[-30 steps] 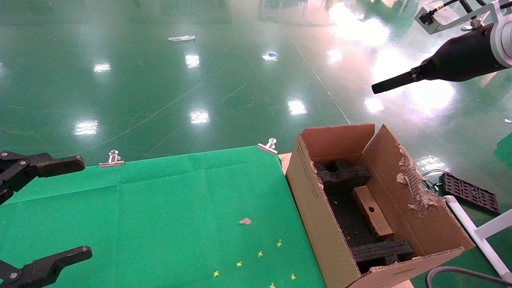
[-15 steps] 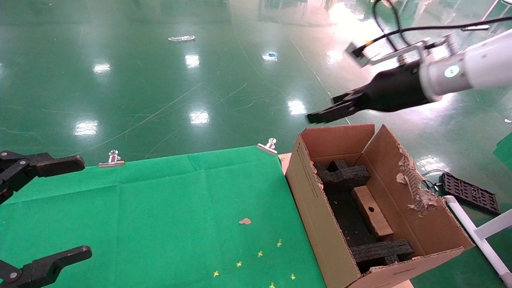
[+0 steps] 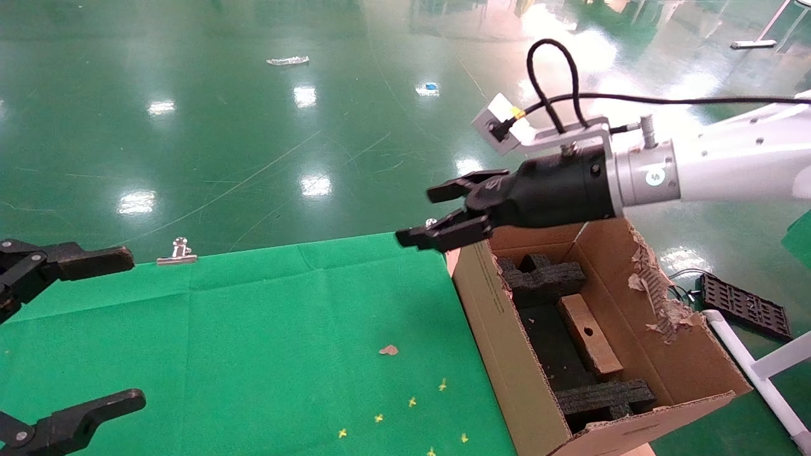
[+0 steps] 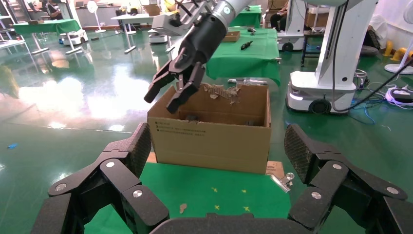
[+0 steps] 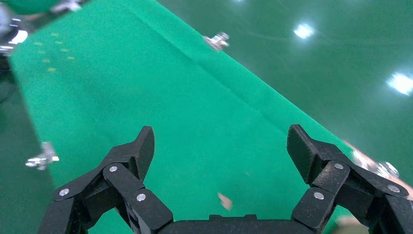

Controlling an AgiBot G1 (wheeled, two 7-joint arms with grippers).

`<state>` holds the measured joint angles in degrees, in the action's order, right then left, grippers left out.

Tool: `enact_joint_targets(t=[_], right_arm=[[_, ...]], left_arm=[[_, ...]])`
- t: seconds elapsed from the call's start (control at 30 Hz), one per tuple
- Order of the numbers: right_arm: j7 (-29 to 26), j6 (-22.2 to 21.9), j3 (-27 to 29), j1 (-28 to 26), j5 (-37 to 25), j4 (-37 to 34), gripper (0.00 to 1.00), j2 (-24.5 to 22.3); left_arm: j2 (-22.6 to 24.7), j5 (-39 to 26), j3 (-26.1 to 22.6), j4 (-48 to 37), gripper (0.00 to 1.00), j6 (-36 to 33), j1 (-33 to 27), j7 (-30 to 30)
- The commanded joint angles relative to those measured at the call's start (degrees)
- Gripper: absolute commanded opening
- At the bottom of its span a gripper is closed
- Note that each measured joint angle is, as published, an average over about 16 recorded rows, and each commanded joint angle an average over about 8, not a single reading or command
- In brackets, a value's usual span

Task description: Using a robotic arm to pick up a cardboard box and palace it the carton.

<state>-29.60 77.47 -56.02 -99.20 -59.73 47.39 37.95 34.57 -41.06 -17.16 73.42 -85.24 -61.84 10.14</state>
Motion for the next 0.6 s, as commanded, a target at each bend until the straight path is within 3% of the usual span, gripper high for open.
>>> enact_joint_targets(t=[0.03,0.6], right_arm=[[1.2,0.5,2.6,2.4,1.2,1.7,1.00,-0.2],[11.5,5.0,24.3,22.9,10.9,15.9,1.00,-1.8]], left_arm=[[0.0,0.0,0.0,0.0,1.00,0.0,0.0,0.0],[0.0,0.0,-0.1,0.0,1.00,0.0,0.0,0.0]])
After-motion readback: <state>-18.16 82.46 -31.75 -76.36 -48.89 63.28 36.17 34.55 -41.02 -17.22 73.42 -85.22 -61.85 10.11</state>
